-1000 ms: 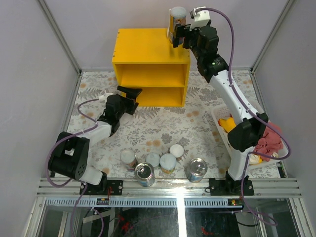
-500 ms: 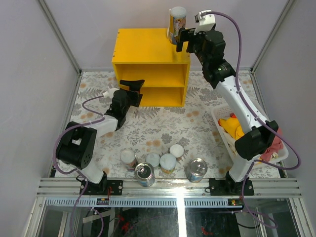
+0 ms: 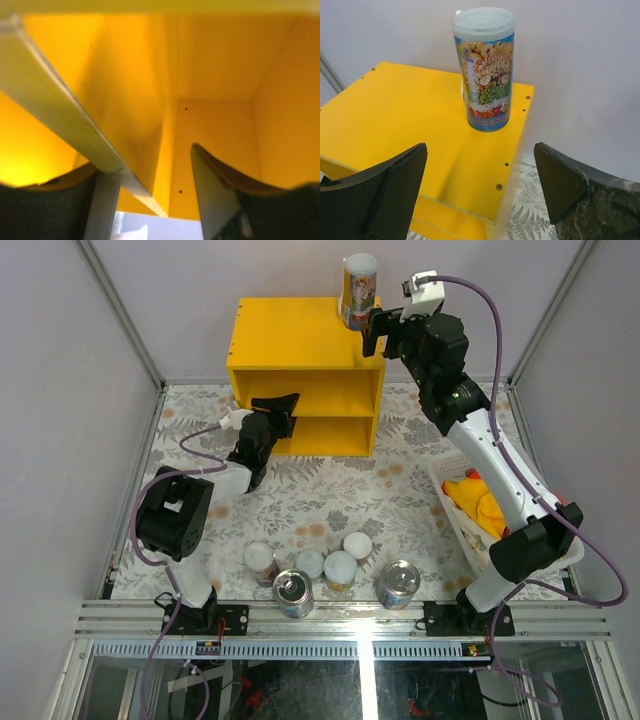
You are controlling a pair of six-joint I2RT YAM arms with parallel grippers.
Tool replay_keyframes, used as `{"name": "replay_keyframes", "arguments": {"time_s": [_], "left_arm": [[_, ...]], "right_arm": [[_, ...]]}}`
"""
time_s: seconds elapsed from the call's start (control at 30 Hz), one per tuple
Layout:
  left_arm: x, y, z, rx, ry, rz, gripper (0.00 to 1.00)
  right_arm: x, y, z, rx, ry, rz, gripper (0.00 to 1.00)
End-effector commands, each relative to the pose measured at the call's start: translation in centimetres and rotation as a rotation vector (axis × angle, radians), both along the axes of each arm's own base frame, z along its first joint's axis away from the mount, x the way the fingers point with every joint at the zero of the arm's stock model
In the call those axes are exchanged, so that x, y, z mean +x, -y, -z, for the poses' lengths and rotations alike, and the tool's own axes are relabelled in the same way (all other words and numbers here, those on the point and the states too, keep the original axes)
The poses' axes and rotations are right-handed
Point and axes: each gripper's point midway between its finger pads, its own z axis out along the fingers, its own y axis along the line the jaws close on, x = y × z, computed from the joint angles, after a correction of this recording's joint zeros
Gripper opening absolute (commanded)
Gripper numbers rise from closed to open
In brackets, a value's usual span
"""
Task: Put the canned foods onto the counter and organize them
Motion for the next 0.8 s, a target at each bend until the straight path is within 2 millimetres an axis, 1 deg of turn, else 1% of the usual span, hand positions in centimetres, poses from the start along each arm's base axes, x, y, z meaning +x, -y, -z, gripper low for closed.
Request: {"name": "replay_keyframes", "arguments": {"time_s": [0.0,0.07,0.1,0.23,0.33,0.57,0.77], "left_arm": [[1.1,0.6,-3.4,-0.061,0.119,-0.015,0.42],[1.0,0.8,-3.1,-0.072,0.11,-0.012,0.28],[0.9,1.0,-3.1,-0.076,0.106,-0.009,0.26],[0.5,1.1,-2.8,-0.093,0.098,-0.01,0.25],[0.1,1.5,-2.9,-0.113,0.098,-0.002,0.15],[-1.4,2.7,-2.8,-0.117,0.086,0.021,0.02],[-3.3,2.9,-2.0,-0.108,0.066,0.028,0.01]], "right_arm": [[-1.8,0.2,-3.8,0.049,0.102,-0.013,0.94],[-1.9,0.2,-3.8,0.048,0.101,-0.015,0.94],[-2.0,0.3,-3.8,0.048,0.101,-0.016,0.94],[-2.3,0.4,-4.1,0.047,0.105,-0.016,0.94],[-2.6,0.5,-4.3,0.048,0.108,-0.018,0.94],[-3.6,1.0,-4.5,0.055,0.111,-0.01,0.94],[-4.5,1.2,-4.2,0.055,0.105,-0.01,0.94]]}}
